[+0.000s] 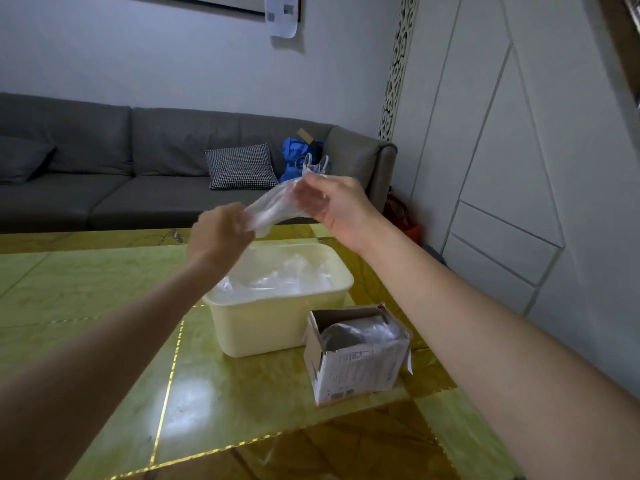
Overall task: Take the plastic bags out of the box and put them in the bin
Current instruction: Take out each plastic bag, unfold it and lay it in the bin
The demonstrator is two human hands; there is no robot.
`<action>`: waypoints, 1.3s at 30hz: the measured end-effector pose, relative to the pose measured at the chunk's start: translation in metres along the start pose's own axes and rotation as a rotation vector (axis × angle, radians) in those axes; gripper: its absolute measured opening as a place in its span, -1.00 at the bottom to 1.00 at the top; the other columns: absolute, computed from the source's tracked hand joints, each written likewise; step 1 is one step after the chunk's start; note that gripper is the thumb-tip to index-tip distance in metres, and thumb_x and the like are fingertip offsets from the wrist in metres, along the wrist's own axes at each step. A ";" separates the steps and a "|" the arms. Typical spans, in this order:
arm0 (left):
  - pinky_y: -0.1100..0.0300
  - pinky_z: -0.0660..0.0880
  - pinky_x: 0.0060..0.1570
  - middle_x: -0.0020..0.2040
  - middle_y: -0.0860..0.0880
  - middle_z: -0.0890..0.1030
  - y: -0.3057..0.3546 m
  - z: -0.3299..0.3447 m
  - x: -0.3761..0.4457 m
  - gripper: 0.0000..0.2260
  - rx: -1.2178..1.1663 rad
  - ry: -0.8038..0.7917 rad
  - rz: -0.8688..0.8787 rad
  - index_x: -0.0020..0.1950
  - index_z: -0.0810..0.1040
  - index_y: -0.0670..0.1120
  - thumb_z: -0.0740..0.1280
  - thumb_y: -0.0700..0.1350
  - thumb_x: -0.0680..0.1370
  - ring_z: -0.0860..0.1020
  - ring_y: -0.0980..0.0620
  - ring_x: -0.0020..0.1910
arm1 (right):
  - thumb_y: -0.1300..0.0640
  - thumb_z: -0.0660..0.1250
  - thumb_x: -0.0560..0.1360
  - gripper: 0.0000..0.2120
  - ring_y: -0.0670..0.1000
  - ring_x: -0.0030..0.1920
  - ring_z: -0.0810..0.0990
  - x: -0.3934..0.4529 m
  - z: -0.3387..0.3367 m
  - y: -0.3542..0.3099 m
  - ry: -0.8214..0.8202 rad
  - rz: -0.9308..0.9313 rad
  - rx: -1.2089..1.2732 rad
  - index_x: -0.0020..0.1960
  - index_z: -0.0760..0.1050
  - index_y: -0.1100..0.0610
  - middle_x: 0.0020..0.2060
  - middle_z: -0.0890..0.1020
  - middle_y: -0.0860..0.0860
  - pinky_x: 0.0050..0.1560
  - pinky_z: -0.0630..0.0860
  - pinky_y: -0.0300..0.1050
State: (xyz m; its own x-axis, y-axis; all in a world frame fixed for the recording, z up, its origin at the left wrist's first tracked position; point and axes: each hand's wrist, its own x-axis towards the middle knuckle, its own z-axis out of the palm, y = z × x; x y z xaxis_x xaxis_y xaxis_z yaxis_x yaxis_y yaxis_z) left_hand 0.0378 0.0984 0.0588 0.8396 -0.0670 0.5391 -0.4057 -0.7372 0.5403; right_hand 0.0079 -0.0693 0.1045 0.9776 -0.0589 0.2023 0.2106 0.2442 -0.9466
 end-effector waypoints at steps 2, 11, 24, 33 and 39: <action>0.02 0.43 -0.15 -0.01 -0.27 0.60 -0.015 -0.007 0.006 -0.79 0.171 0.060 0.027 0.10 0.53 -0.23 0.29 -0.25 0.48 0.56 -0.26 -0.05 | 0.33 0.21 0.56 -0.85 -0.08 -0.37 0.59 0.006 -0.011 0.008 0.048 -0.003 0.039 -0.11 0.54 0.26 -0.26 0.60 0.09 -0.37 0.54 -0.31; -0.06 0.28 0.28 0.41 -0.08 0.32 -0.048 0.014 0.014 -0.52 0.327 -0.199 0.133 0.37 0.35 -0.08 0.31 -0.24 0.46 0.29 -0.13 0.36 | 0.46 0.22 0.50 -0.59 0.03 -0.29 0.63 0.027 -0.054 0.093 0.373 0.263 -0.486 0.33 0.34 0.27 0.15 0.52 0.10 -0.34 0.63 -0.18; 0.12 0.35 0.32 0.40 0.01 0.36 -0.048 0.076 0.024 -0.60 0.542 -1.108 0.153 0.33 0.41 0.20 0.27 -0.14 0.55 0.40 -0.02 0.29 | 0.25 0.33 0.50 -0.60 0.06 0.18 0.40 0.037 -0.039 0.082 -0.283 -0.073 -1.565 0.32 0.39 0.10 0.28 0.40 0.07 0.10 0.40 -0.10; 0.20 0.29 0.30 0.42 0.00 0.35 -0.063 0.086 0.033 -0.54 0.536 -1.093 0.160 0.42 0.33 0.04 0.29 -0.18 0.55 0.35 0.01 0.37 | 0.25 0.15 0.58 -0.52 0.15 0.29 0.40 0.047 -0.040 0.109 -0.553 0.543 -1.767 0.49 0.18 0.14 0.39 0.32 0.13 0.13 0.41 -0.06; 0.13 0.23 0.33 0.43 0.04 0.31 -0.052 0.063 0.034 -0.44 0.381 -1.002 0.131 0.40 0.32 0.10 0.43 -0.06 0.45 0.31 -0.01 0.38 | 0.15 0.30 0.55 -0.48 0.14 0.22 0.48 0.041 -0.040 0.097 -0.477 0.445 -1.700 0.46 0.24 0.18 0.34 0.39 0.12 0.13 0.48 -0.07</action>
State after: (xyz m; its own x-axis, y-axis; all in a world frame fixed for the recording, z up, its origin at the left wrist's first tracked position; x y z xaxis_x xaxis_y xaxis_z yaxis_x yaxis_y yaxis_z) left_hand 0.1100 0.0920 0.0079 0.7817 -0.5527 -0.2890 -0.5201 -0.8334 0.1869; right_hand 0.0679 -0.0868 0.0105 0.9351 0.0530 -0.3503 0.0264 -0.9964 -0.0803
